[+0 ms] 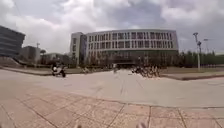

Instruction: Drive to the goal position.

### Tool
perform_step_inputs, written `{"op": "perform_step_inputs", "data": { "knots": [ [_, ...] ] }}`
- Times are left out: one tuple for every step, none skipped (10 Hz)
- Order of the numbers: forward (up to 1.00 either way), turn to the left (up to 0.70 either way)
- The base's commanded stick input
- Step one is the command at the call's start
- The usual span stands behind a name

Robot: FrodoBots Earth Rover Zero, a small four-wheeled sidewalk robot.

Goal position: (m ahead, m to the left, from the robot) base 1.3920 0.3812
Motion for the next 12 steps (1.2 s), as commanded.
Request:
{"op": "perform_step_inputs", "data": {
  "knots": [
    [0.6,-0.15],
    [0.6,-0.15],
    [0.6,-0.15],
    [0.6,-0.15],
    [0.6,-0.13],
    [0.6,-0.1],
    [0.6,0.0],
    [0.6,0.0],
    [0.6,0.0],
    [0.6,0.0],
    [0.6,0.0],
    [0.6,0.0]
  ]
}}
